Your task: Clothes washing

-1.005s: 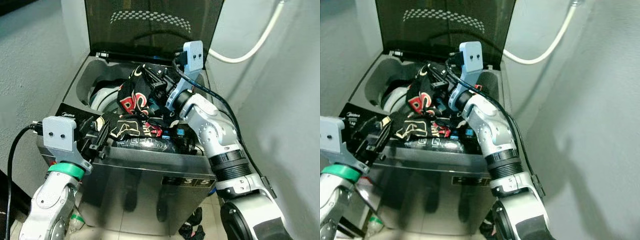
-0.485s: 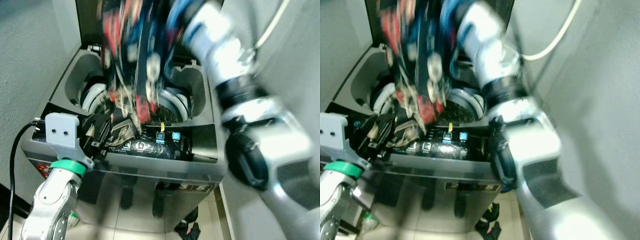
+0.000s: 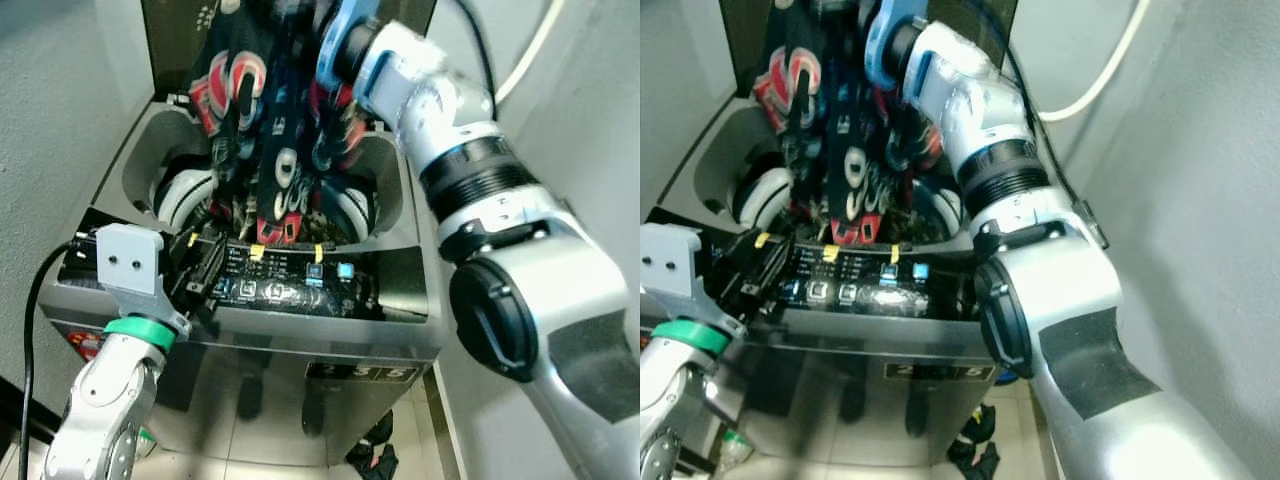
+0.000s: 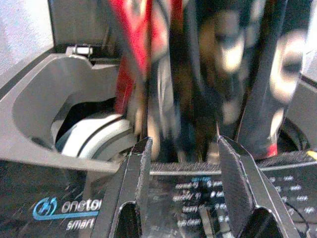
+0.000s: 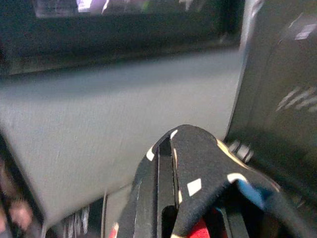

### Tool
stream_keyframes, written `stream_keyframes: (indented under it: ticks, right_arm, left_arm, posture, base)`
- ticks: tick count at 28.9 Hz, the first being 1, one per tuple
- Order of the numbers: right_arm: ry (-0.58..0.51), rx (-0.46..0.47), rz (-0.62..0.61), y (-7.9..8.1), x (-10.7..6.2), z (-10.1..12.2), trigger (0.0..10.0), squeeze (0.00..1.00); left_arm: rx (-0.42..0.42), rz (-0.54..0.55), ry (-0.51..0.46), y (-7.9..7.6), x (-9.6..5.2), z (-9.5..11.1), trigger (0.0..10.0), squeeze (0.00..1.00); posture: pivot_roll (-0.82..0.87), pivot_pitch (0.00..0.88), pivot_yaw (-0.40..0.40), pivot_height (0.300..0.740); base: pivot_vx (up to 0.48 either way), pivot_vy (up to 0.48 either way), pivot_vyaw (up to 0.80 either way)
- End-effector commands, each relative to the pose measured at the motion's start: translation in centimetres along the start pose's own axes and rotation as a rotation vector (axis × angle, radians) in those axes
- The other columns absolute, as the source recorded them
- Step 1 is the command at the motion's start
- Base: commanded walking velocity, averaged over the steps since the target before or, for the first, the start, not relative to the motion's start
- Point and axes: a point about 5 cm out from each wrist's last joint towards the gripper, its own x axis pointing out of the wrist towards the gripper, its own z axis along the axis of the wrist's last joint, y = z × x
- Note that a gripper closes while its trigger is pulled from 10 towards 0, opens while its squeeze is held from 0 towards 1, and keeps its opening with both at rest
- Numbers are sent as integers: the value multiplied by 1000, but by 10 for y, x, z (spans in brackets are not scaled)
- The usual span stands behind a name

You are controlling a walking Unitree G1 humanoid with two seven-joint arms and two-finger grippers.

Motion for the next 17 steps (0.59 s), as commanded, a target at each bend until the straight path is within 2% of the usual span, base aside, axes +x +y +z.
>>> stream_keyframes:
  ticks: [1, 2, 3, 6, 7, 8, 11, 16, 17]
  right_arm:
    - [167, 5, 34, 3, -4, -46, 10000, 0]
    - [167, 5, 34, 3, -4, -46, 10000, 0]
    - [232, 4, 29, 1, -8, -62, 10000, 0]
    - [232, 4, 29, 1, -8, -62, 10000, 0]
    - [273, 7, 9, -3, -12, -69, 10000, 0]
    - [310, 14, -11, -7, -15, -71, 10000, 1000]
    - [354, 16, -36, -13, -20, -69, 10000, 1000]
    - [369, -2, -48, -16, -21, -64, 10000, 1000]
    - [361, -11, -57, -17, -21, -59, 10000, 0]
  left_arm:
    - [7, -17, 17, 0, 0, -3, 10000, 0]
    - [7, -17, 17, 0, 0, -3, 10000, 0]
    - [9, -20, 18, 0, 0, -3, 10000, 0]
    - [9, -20, 18, 0, 0, -3, 10000, 0]
    - [11, -23, 21, 1, 0, -3, 10000, 0]
    - [8, -35, 30, 0, 0, -3, 10000, 0]
    - [0, -69, 47, -3, -1, -5, 10000, 0]
    - [-3, -85, 54, -4, -1, -5, 10000, 0]
    - [-3, -86, 54, -4, 0, -5, 10000, 0]
  posture:
    - [109, 0, -21, 740]
    - [109, 0, -21, 740]
    - [111, 0, -20, 740]
    - [111, 0, -20, 740]
    - [113, 0, -19, 740]
    - [115, 0, -17, 740]
    - [115, 0, -16, 740]
    - [113, 0, -9, 740]
    - [113, 0, -9, 740]
  base:
    - [0, 0, 0]
    - [0, 0, 0]
    - [0, 0, 0]
    - [0, 0, 0]
    - [0, 0, 0]
    - [0, 0, 0]
    - [0, 0, 0]
    - [0, 0, 0]
    - [0, 0, 0]
